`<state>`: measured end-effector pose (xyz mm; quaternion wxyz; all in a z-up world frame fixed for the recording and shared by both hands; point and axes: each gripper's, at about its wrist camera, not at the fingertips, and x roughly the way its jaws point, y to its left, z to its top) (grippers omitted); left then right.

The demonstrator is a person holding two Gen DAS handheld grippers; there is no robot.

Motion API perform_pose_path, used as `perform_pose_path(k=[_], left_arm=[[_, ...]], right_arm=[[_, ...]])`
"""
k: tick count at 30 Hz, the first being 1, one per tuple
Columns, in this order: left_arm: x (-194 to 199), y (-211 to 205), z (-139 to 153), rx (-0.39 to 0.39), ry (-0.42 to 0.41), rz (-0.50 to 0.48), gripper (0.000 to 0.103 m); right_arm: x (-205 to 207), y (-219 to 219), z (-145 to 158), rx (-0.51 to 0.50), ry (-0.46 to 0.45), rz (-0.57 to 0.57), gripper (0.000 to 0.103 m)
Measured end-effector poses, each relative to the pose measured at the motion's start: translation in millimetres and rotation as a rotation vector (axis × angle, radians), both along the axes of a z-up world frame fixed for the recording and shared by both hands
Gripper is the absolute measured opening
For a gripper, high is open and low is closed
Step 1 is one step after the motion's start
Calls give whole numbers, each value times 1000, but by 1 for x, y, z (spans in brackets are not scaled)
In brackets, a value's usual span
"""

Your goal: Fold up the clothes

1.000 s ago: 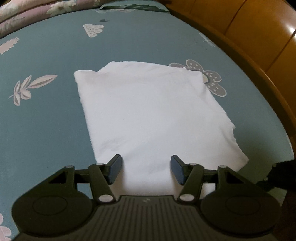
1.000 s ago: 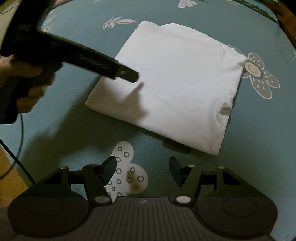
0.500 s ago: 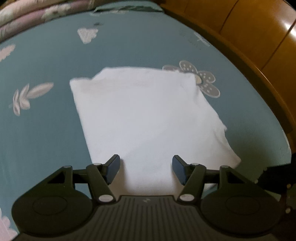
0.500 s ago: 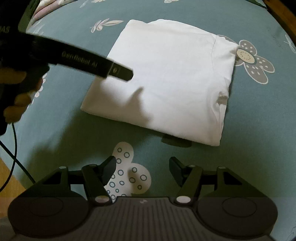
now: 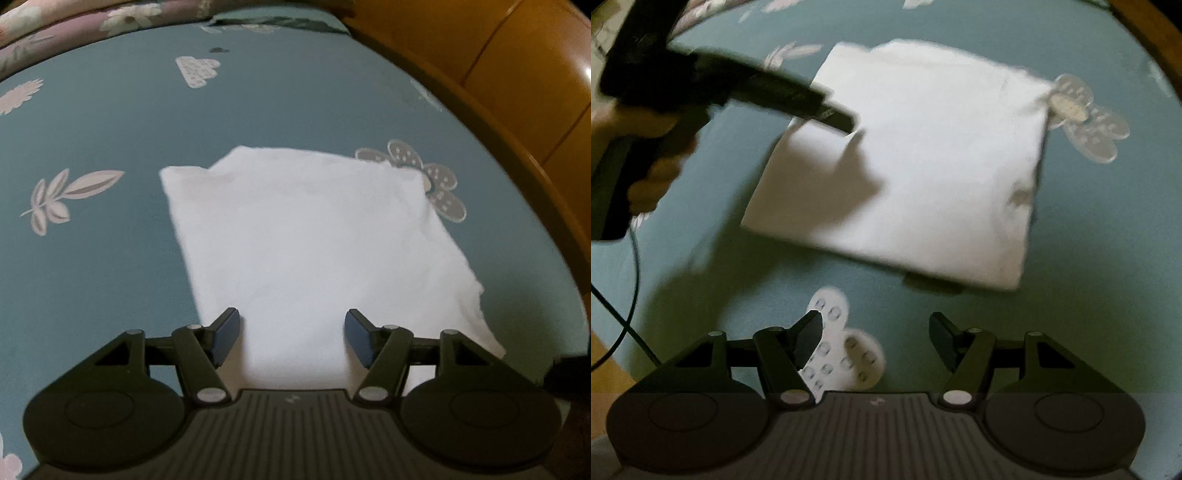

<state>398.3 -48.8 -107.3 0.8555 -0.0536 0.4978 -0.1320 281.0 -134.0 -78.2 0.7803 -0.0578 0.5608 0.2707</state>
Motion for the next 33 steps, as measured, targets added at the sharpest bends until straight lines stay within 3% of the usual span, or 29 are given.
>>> perform_pose_path(k=[5, 10, 14, 21, 25, 28, 30, 33], left_arm=[[-11, 23, 7, 10, 8, 65, 64], [-13, 32, 8, 3, 19, 115, 64], [-12, 32, 9, -10, 19, 123, 64], [-10, 34, 11, -13, 7, 130, 64], [-9, 32, 12, -13, 7, 123, 64], [-8, 34, 13, -8, 4, 114, 64], [-7, 37, 13, -4, -1, 116, 64], [-4, 41, 11, 4, 0, 138, 64]], right_arm=[[36, -9, 18, 41, -138, -45, 68], [71, -5, 12, 44, -230, -47, 68], [84, -4, -13, -37, -183, -23, 68], [82, -1, 10, -13, -233, -13, 68], [97, 6, -7, -14, -197, -30, 68], [95, -2, -19, -78, -161, -47, 68], [95, -12, -16, -71, -142, -86, 68], [102, -16, -2, -24, -185, -118, 68]])
